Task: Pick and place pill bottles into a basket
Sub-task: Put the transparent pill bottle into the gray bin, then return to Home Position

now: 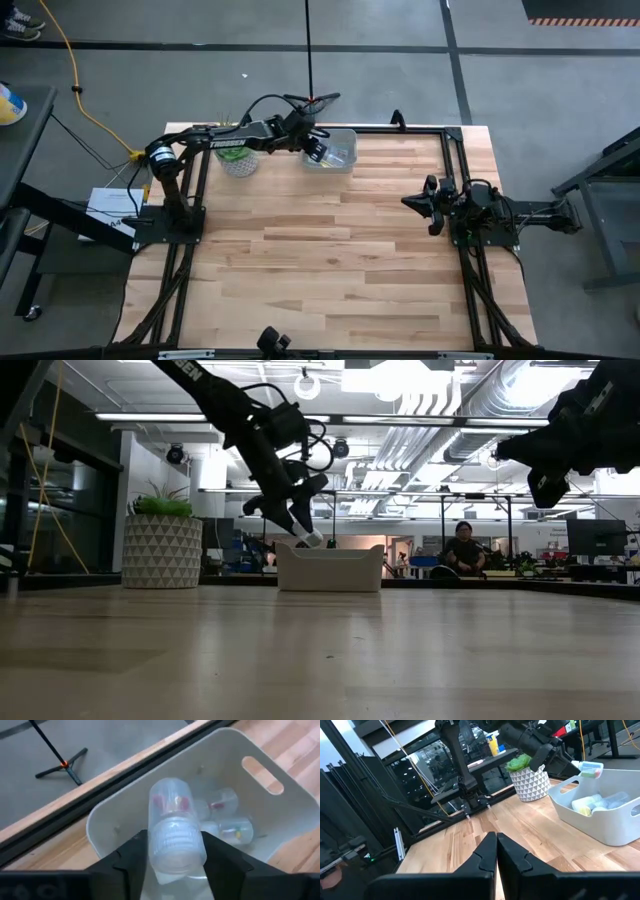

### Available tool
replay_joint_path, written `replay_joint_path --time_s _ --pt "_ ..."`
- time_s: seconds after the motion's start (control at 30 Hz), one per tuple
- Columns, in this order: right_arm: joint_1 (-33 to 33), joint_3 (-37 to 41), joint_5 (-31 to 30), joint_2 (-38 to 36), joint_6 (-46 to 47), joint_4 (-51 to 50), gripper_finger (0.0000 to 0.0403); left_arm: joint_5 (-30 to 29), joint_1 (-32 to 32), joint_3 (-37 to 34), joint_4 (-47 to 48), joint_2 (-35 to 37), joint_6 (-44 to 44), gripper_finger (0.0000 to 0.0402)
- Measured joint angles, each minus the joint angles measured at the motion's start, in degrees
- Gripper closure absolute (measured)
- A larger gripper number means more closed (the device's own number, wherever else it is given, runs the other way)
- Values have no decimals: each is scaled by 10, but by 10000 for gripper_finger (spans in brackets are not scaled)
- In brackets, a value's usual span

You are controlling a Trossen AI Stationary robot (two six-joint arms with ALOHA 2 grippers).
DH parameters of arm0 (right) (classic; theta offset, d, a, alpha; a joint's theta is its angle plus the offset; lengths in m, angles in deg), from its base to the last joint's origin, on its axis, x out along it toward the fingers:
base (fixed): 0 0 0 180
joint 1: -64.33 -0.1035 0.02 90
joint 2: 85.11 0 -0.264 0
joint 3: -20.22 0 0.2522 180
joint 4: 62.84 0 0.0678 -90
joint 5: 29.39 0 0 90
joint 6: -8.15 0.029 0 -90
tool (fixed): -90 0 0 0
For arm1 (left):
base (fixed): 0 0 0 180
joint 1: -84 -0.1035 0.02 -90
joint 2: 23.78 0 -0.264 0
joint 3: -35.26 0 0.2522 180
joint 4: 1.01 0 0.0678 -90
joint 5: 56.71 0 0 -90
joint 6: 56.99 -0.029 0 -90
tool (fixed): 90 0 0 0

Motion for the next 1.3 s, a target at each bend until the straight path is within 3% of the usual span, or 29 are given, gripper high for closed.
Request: replay_joint_path --time_s 0.17,0.37,0.63,0.77,1.03,1.3 --pt "0 0 -2 0 0 0 400 -3 0 0 -15 -6 0 150" --pt "0 0 -2 0 0 0 401 14 0 0 -19 -6 0 131" --pt "0 0 -2 0 0 1 400 274 8 0 -67 56 0 178" --pt "0 0 0 0 0 2 396 346 32 0 -68 122 -49 231" --pt "0 0 15 0 -28 3 396 333 92 -41 -40 281 -150 379" --pt "0 1 20 0 -87 60 401 287 134 -232 -84 491 -109 341"
